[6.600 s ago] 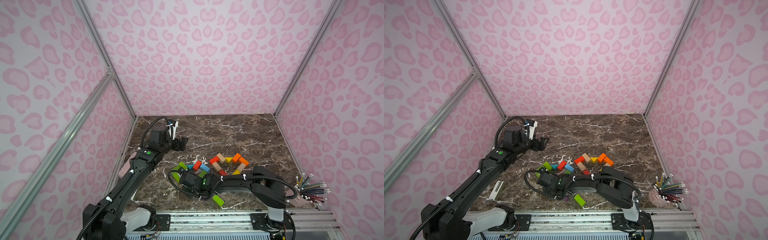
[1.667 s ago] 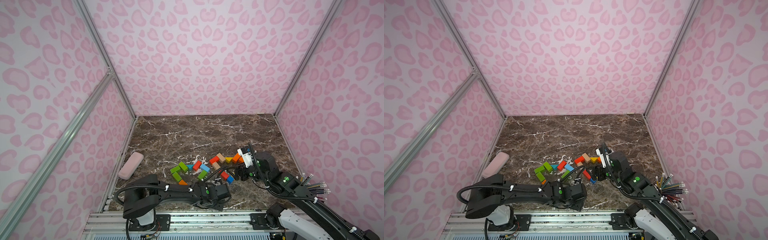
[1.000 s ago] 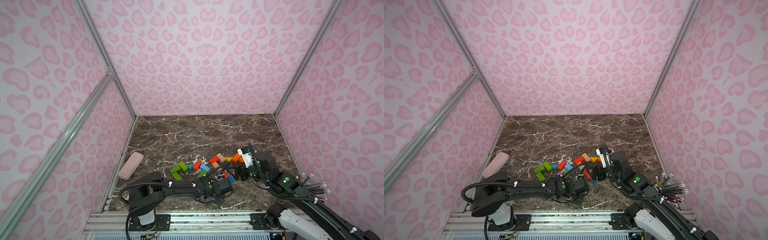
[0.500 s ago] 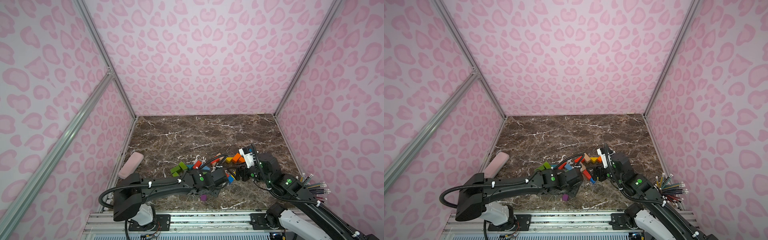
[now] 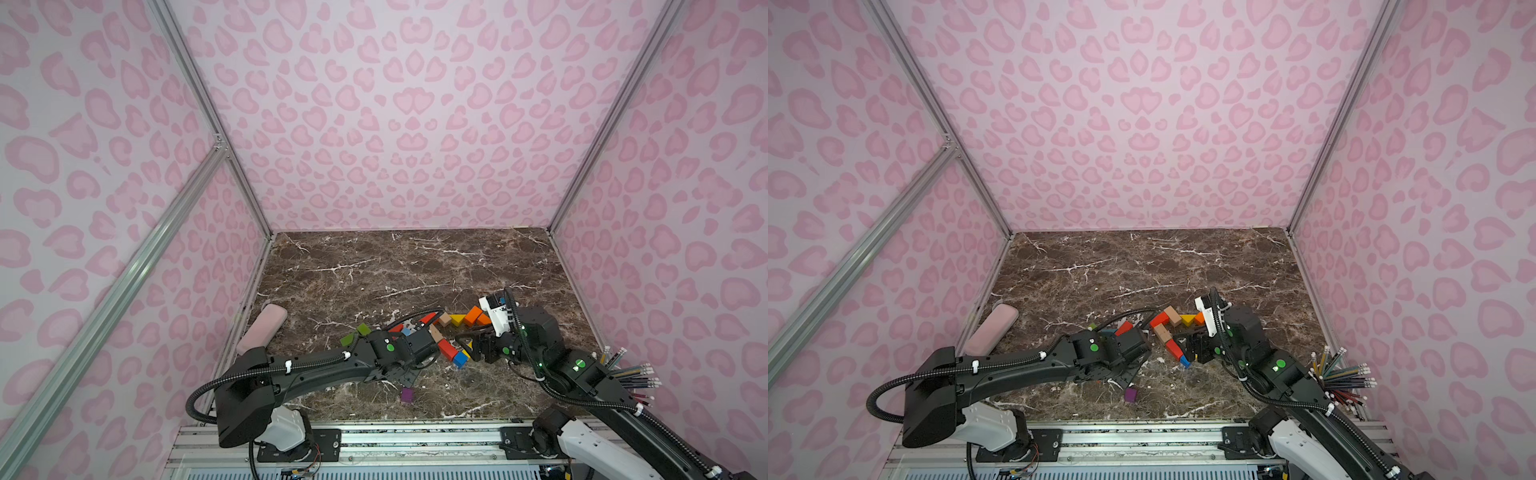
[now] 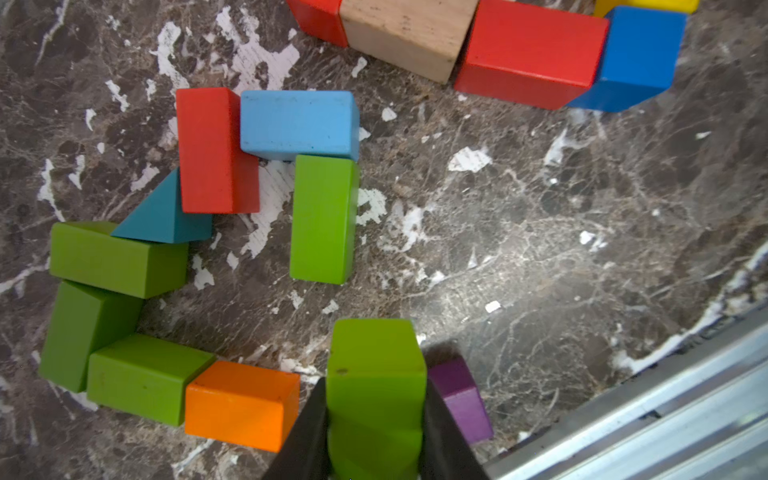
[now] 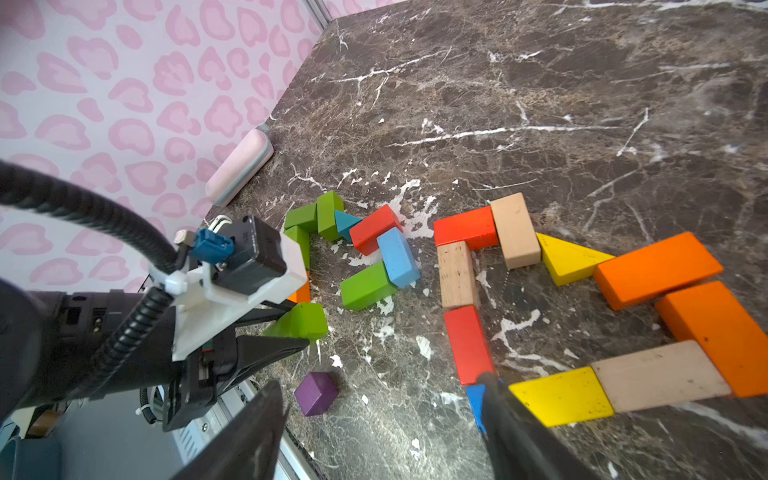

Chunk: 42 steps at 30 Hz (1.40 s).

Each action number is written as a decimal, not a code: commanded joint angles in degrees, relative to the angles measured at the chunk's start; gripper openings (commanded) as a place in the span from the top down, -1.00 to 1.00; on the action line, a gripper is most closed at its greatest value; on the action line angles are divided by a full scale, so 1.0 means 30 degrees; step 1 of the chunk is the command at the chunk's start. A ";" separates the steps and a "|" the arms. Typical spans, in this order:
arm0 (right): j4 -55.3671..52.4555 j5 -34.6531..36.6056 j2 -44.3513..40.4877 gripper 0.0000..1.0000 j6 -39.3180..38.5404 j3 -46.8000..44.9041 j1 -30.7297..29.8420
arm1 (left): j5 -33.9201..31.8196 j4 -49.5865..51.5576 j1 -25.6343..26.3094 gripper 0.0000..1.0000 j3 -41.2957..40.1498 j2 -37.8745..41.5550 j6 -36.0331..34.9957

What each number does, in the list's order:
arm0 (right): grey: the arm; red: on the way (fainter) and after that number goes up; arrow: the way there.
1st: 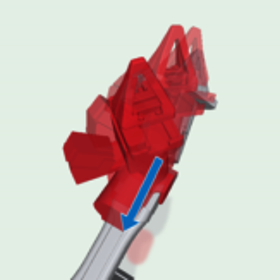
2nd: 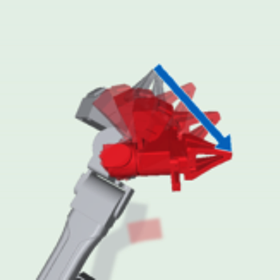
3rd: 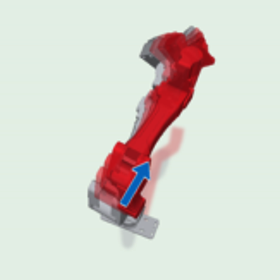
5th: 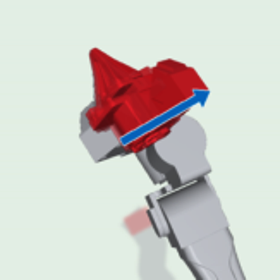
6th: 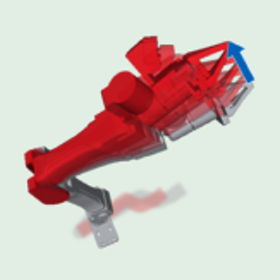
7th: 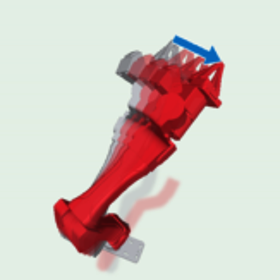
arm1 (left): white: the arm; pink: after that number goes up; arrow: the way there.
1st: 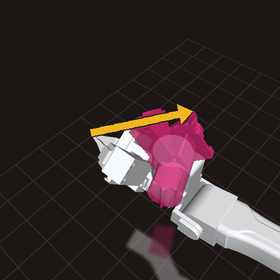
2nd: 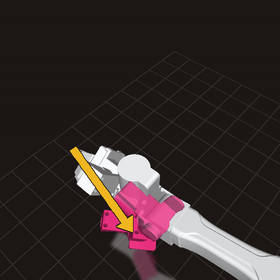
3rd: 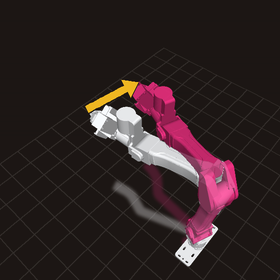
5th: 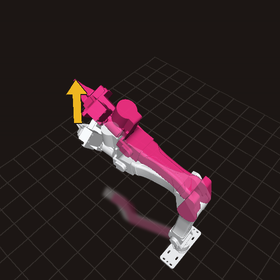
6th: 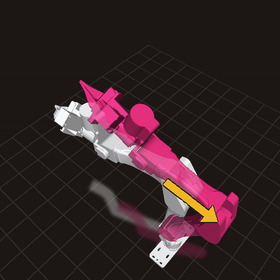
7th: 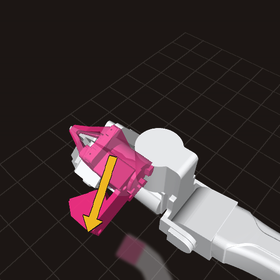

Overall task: Assemble a heart with building blocks
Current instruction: Assemble the building block at the center of the board.

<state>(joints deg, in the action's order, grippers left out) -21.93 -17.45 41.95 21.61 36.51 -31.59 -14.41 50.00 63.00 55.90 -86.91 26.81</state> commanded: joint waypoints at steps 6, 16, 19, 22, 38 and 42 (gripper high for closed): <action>0.0426 -0.0122 -0.0039 -0.55 -0.0011 -0.0070 0.0014 | 0.0034 -0.0076 -0.0424 0.61 0.0523 -0.0999 -0.2068; 0.0485 -0.0181 0.0103 -0.55 -0.0028 -0.0071 0.0014 | 0.0991 0.0787 -0.1143 0.61 0.0827 -0.2213 -0.2570; 0.0512 -0.0206 0.0157 -0.55 -0.0039 -0.0077 0.0014 | 0.1523 0.0713 -0.1480 0.61 0.0842 -0.2388 -0.2886; 0.0514 -0.0171 0.0163 -0.54 -0.0028 -0.0128 0.0014 | 0.1838 0.0692 -0.1627 0.60 0.0812 -0.2604 -0.3037; 0.0515 -0.0050 0.0107 -0.55 -0.0039 -0.0159 0.0012 | 0.2549 0.0196 -0.2761 0.60 0.0707 -0.3330 -0.3440; 0.0514 -0.0016 0.0181 -0.54 -0.0025 -0.0160 -0.0002 | 0.2852 -0.0059 -0.3040 0.58 0.0652 -0.3365 -0.3600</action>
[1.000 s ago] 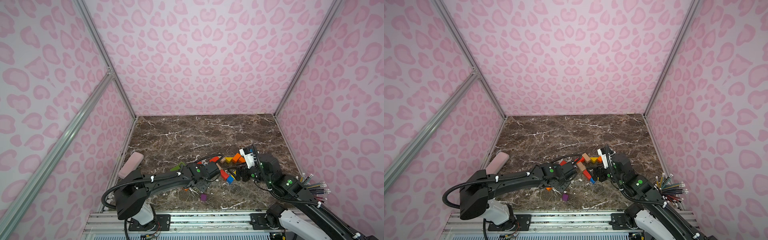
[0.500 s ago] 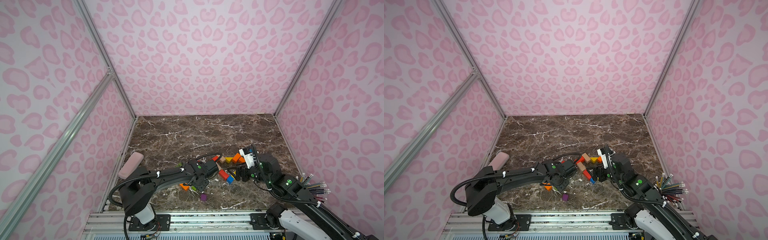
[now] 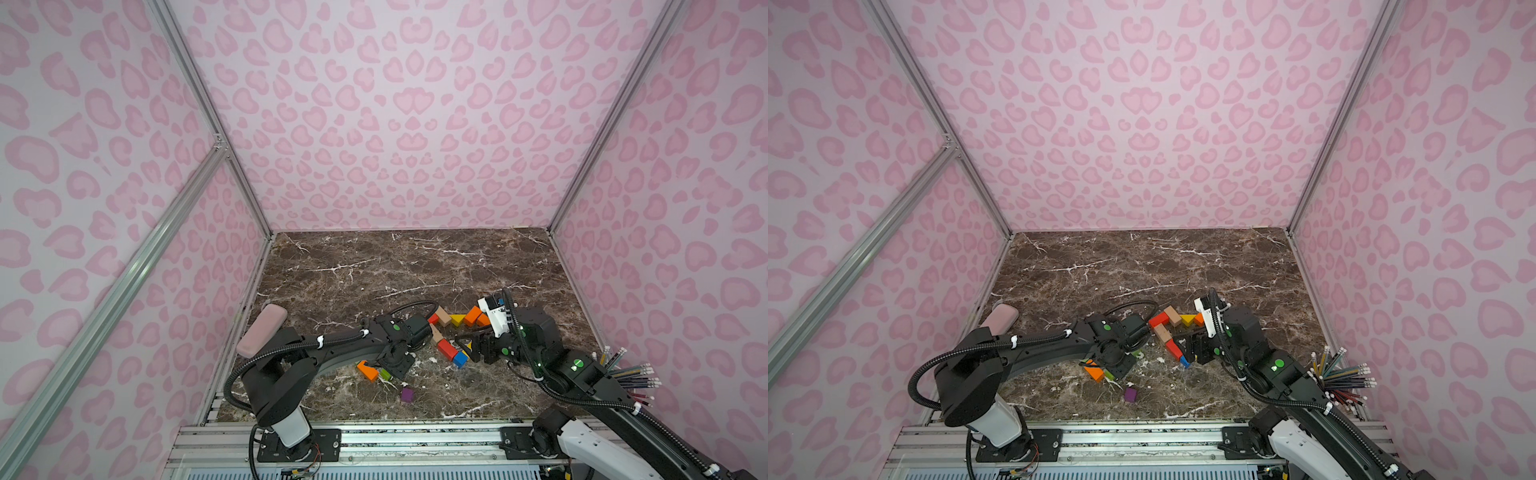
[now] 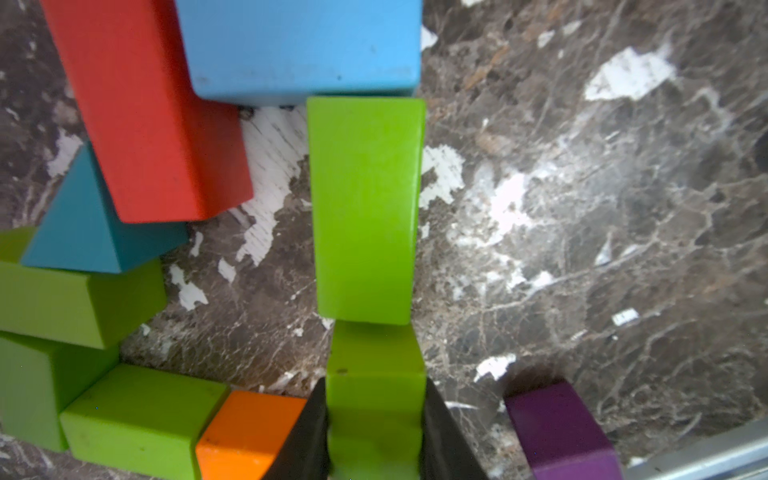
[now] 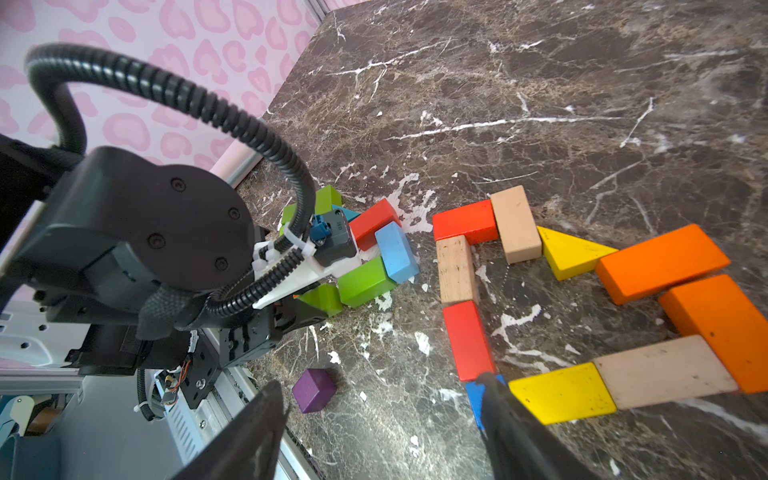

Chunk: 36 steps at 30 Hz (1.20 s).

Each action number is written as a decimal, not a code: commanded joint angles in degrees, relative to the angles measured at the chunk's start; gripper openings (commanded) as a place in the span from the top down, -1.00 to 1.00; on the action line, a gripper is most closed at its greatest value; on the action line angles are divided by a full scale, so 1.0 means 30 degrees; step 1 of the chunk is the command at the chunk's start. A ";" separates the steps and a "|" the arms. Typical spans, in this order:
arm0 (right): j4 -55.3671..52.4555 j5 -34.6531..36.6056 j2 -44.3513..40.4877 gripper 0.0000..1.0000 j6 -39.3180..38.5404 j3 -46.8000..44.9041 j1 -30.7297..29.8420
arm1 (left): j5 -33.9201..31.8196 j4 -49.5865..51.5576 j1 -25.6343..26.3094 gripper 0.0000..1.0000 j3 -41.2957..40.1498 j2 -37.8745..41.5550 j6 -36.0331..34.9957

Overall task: Assemble a heart with building blocks
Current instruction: Assemble the building block at the center of the board.

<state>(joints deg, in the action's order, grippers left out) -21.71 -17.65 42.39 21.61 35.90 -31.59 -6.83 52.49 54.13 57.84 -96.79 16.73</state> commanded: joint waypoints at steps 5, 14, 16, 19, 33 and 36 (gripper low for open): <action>0.0442 0.0075 0.0089 -0.54 -0.0025 0.0058 0.0014 | 0.0632 -0.1118 -0.0143 0.56 -0.0034 -0.0262 -0.0445; 0.0384 0.0139 0.0165 -0.54 -0.0048 0.0067 -0.0009 | 0.0812 -0.1273 -0.0260 0.48 -0.0088 -0.0496 -0.0531; 0.0386 0.0128 0.0174 -0.54 -0.0024 0.0060 0.0011 | 0.0753 -0.1266 -0.0289 0.47 -0.0073 -0.0577 -0.0492; 0.0354 0.0120 0.0188 -0.54 -0.0033 0.0058 0.0011 | 0.0666 -0.1211 -0.0373 0.42 -0.0063 -0.0641 -0.0468; 0.0354 0.0091 0.0160 -0.53 -0.0053 0.0052 0.0014 | 0.0720 -0.0973 -0.0523 0.12 -0.0030 -0.0825 -0.0450; 0.0354 0.0095 0.0138 -0.53 -0.0036 0.0045 -0.0010 | 0.0673 -0.0977 -0.0523 0.15 -0.0011 -0.0791 -0.0423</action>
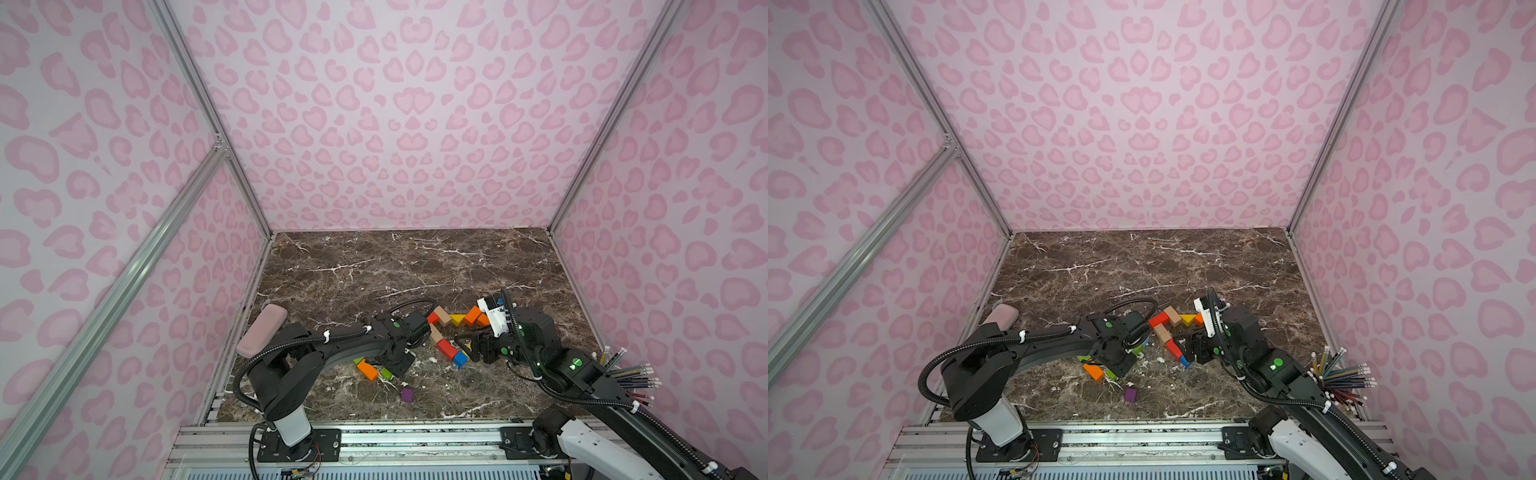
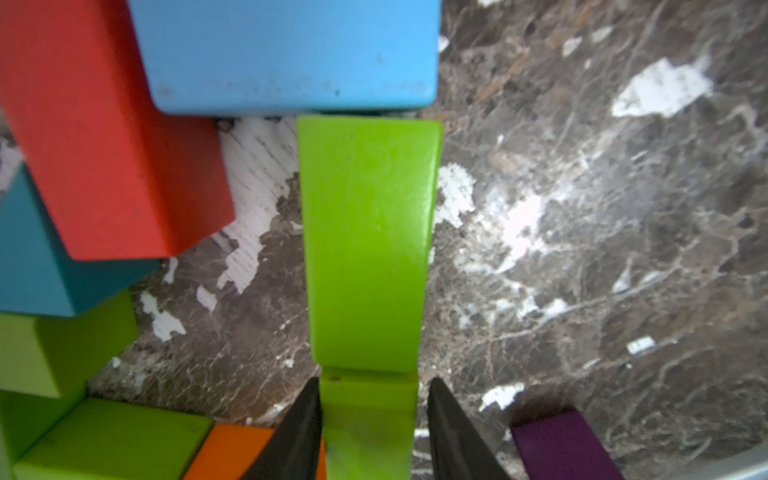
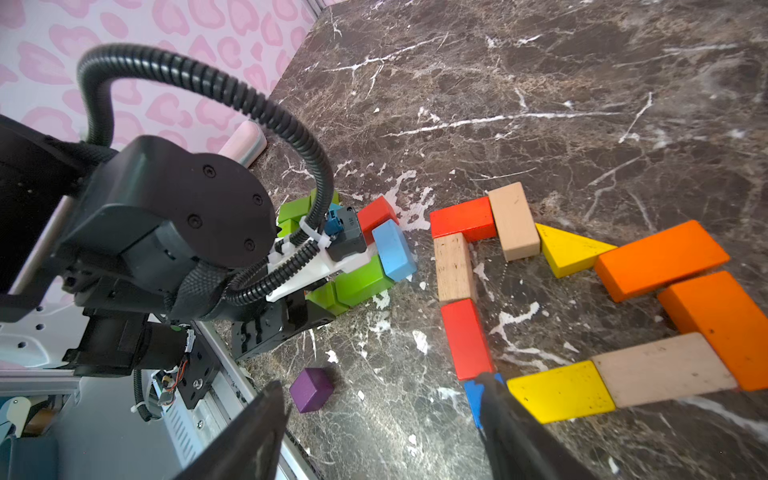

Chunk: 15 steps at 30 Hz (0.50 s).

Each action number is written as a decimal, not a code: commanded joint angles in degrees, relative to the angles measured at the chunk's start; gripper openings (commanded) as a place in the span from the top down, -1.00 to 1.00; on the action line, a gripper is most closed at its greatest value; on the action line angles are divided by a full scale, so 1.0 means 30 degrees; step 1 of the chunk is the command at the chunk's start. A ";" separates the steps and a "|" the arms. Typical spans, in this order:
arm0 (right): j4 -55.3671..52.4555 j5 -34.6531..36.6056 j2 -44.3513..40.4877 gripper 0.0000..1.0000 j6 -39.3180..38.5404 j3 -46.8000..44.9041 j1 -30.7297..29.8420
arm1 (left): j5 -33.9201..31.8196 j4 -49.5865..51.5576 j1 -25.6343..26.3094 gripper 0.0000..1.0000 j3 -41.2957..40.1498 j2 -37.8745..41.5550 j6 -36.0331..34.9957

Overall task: Assemble a heart with building blocks
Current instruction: Assemble the building block at the center of the board.

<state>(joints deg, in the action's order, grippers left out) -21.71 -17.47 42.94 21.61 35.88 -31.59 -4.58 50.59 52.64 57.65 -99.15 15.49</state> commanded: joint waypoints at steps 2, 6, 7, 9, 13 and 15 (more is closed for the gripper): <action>0.0354 0.0034 -0.0021 -0.53 -0.0062 0.0056 0.0014 | -0.0114 -0.0314 -0.0028 0.22 0.0054 -0.0025 0.0022; 0.0354 0.0072 0.0000 -0.53 -0.0037 0.0060 0.0014 | -0.0282 -0.0457 -0.0057 0.33 0.0032 0.0021 0.0033; 0.0375 0.0082 0.0009 -0.53 -0.0029 0.0067 0.0014 | -0.0336 -0.0488 -0.0086 0.37 0.0025 0.0029 0.0069; 0.0368 0.0069 0.0022 -0.53 -0.0036 0.0057 0.0006 | -0.0403 -0.0506 -0.0101 0.37 0.0009 0.0057 0.0085; 0.0355 0.0068 0.0031 -0.53 -0.0032 0.0032 0.0026 | -0.0493 -0.0545 -0.0166 0.38 0.0003 0.0087 0.0113; 0.0354 0.0079 0.0016 -0.53 -0.0025 0.0025 0.0014 | -0.0466 -0.0574 -0.0172 0.38 0.0003 0.0115 0.0090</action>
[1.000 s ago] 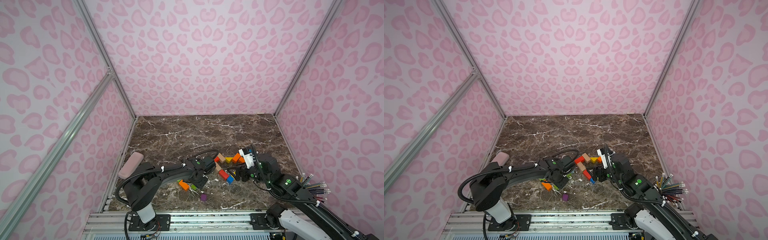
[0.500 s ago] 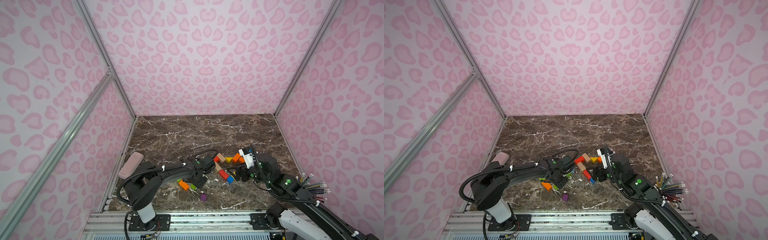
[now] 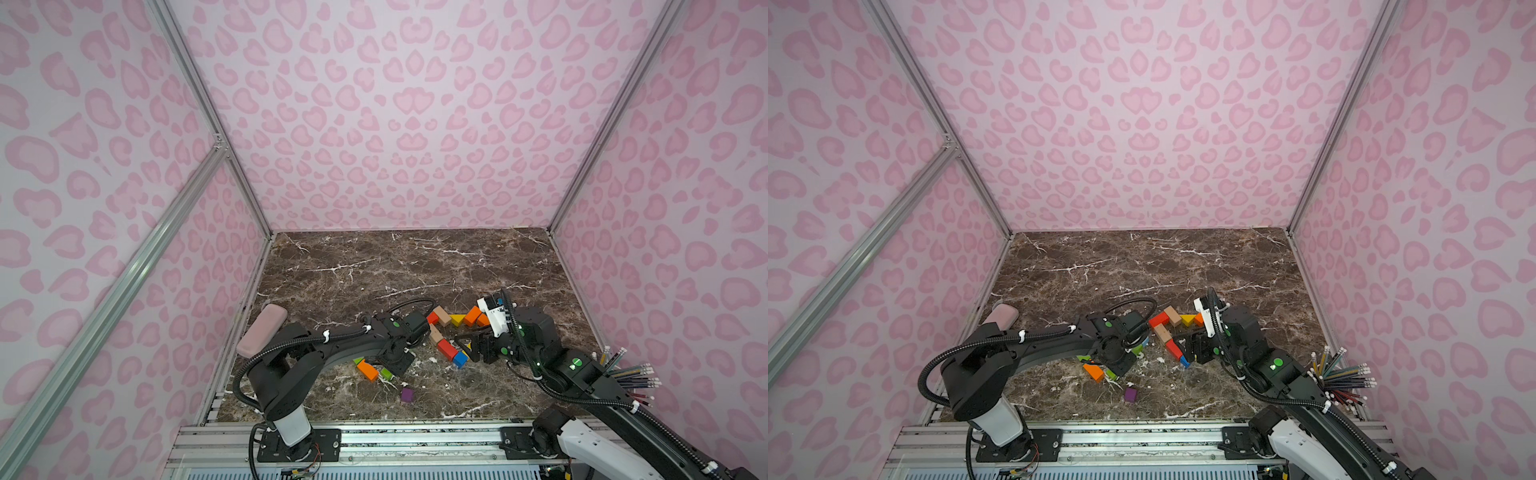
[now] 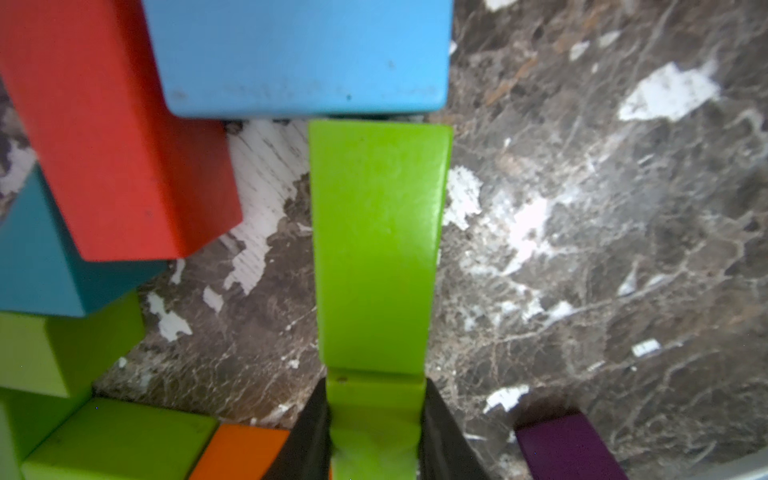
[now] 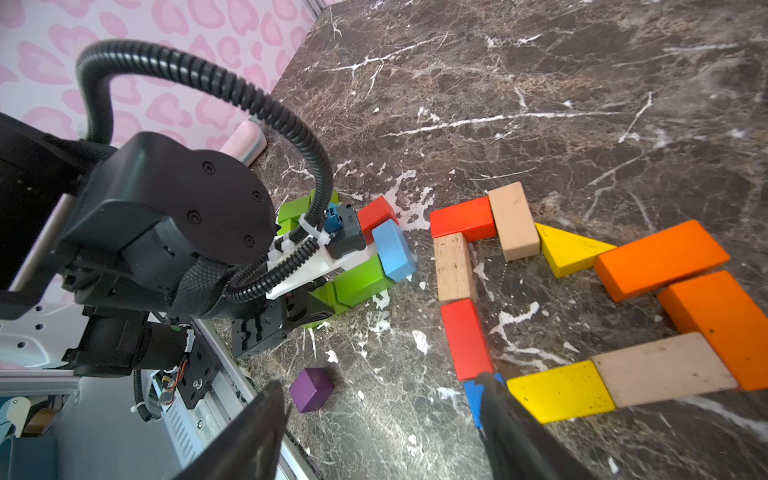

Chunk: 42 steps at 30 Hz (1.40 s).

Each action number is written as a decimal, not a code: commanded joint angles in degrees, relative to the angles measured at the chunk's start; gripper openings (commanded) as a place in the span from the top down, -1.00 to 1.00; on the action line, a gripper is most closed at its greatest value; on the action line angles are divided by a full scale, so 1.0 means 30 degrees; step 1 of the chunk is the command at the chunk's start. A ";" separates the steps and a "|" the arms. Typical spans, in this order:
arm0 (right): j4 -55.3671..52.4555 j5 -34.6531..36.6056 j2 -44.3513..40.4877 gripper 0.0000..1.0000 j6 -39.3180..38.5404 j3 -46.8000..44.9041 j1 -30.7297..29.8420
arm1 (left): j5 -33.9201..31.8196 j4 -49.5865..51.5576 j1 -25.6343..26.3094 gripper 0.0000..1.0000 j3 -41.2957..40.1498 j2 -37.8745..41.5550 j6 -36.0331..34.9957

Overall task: Assemble a heart with building blocks
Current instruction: Assemble the building block at the center of the board.

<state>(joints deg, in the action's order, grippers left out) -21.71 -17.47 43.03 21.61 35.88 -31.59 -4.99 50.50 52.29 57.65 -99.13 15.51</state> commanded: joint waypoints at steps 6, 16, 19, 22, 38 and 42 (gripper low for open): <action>0.0383 0.0076 0.0015 -0.53 -0.0025 0.0023 0.0014 | -0.0328 -0.0632 -0.0058 0.38 -0.0012 0.0249 0.0077; 0.0412 0.0035 0.0088 -0.53 -0.0039 -0.0021 0.0006 | -0.0080 -0.0812 -0.0061 0.37 -0.0092 0.0248 -0.0071; 0.0427 0.0046 0.0131 -0.52 -0.0064 -0.0007 0.0009 | -0.0009 -0.0809 -0.0059 0.33 -0.0102 0.0243 -0.0101; 0.0412 0.0042 0.0170 -0.52 -0.0057 -0.0006 0.0014 | 0.0038 -0.0808 -0.0076 0.31 -0.0085 0.0200 -0.0086; 0.0646 -0.0446 -0.0180 -0.56 -0.0262 -0.0057 0.0012 | 0.0256 -0.0164 -0.0058 -0.14 0.0555 0.1837 0.1135; 0.0919 -0.0998 -0.0527 -0.58 -0.0567 -0.0093 -0.0016 | 0.0036 -0.0068 -0.0058 -0.17 0.1034 0.3185 0.1598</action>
<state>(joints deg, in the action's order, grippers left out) -21.43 -18.39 41.98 21.17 35.79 -31.59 -4.54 51.22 52.14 59.57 -91.70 18.44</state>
